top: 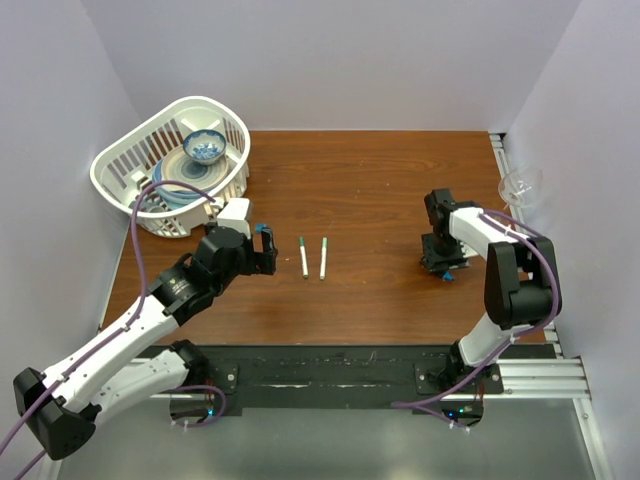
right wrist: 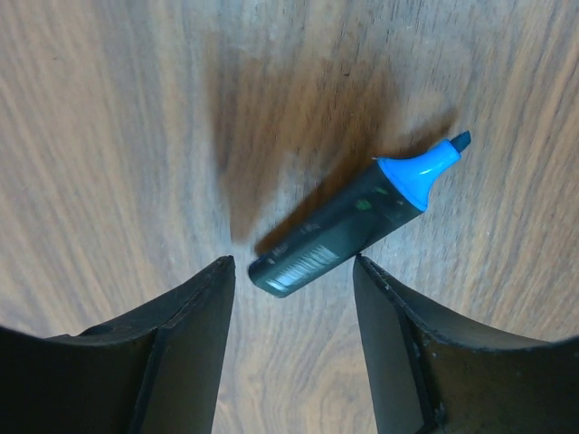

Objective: Insert the pens into the pen caps

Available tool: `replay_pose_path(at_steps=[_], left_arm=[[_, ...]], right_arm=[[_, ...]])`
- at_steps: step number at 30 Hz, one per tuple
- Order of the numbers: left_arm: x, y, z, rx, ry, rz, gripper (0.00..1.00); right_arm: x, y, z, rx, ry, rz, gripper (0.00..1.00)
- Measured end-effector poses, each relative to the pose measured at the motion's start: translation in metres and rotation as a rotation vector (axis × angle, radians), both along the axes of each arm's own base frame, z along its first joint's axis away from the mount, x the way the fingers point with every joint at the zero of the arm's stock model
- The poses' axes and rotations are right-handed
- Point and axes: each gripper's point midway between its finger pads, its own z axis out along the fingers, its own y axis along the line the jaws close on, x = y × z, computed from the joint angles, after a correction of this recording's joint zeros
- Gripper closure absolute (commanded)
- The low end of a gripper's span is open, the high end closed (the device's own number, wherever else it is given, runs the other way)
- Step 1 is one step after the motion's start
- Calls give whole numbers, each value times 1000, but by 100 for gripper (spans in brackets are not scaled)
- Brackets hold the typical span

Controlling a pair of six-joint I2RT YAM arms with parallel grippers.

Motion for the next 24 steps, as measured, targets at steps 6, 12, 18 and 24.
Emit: replay_pose_path(at_steps=[6, 12, 18, 24], left_arm=[[-1, 1, 3, -7, -9, 0, 4], [-1, 1, 3, -8, -10, 0, 4], [-1, 1, 4, -9, -11, 0, 4], [-1, 1, 5, -12, -14, 0, 4]], right_arm=[[-4, -2, -8, -13, 20, -3, 45], [-5, -8, -7, -44, 23, 2, 44], [-13, -19, -6, -105, 52, 1, 36], [-13, -24, -4, -121, 51, 4, 34]])
